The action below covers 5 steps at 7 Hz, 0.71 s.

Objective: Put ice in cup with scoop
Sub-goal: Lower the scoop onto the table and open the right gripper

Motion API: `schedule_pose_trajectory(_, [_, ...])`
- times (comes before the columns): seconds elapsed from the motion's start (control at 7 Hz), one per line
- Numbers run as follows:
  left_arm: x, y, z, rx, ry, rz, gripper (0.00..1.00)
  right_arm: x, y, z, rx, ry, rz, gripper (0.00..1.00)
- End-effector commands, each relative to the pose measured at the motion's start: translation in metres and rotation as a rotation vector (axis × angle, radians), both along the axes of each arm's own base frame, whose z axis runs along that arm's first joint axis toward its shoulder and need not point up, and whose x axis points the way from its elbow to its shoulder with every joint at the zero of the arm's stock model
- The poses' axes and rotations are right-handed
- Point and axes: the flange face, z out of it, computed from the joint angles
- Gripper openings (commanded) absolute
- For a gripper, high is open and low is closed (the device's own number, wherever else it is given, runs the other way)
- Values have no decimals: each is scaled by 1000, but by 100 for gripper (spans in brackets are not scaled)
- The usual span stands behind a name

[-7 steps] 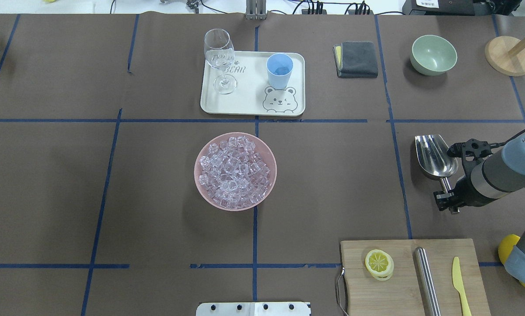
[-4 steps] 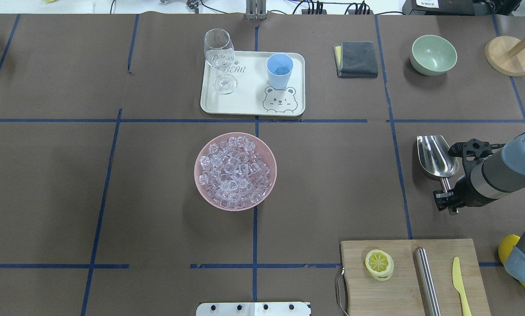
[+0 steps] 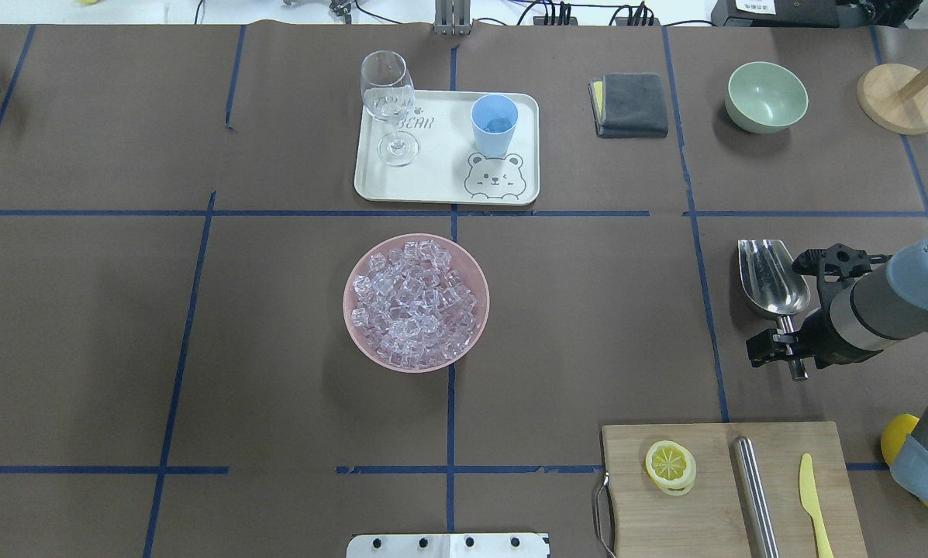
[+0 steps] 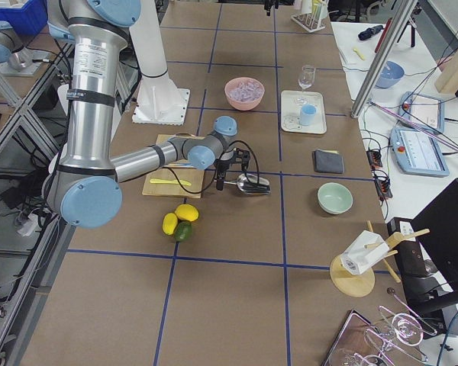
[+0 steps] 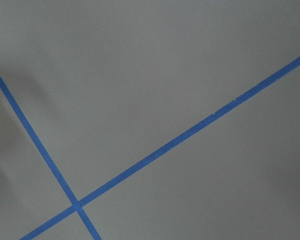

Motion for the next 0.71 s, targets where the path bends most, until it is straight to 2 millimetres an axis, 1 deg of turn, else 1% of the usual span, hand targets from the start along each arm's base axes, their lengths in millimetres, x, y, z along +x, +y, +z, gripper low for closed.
schedule_pose_trajectory(0.0, [-35,2,18,-57,-24,-63,100,19,-11,-13,30,-20,32,100])
schedule_pose_trajectory(0.14, [-78,4,21,-80,-25,-138,100,45,-28,-10,67,-18,46,100])
schedule_pose_trajectory(0.29, [-95,6,21,-101,-18,-168,100,80,-37,4,106,4,45,100])
schedule_pose_trajectory(0.43, [-99,8,25,-119,-16,-176,100,116,-52,12,129,-17,29,100])
schedule_pose_trajectory(0.57, [-98,18,39,-137,-1,-170,100,161,-68,35,145,-47,7,100])
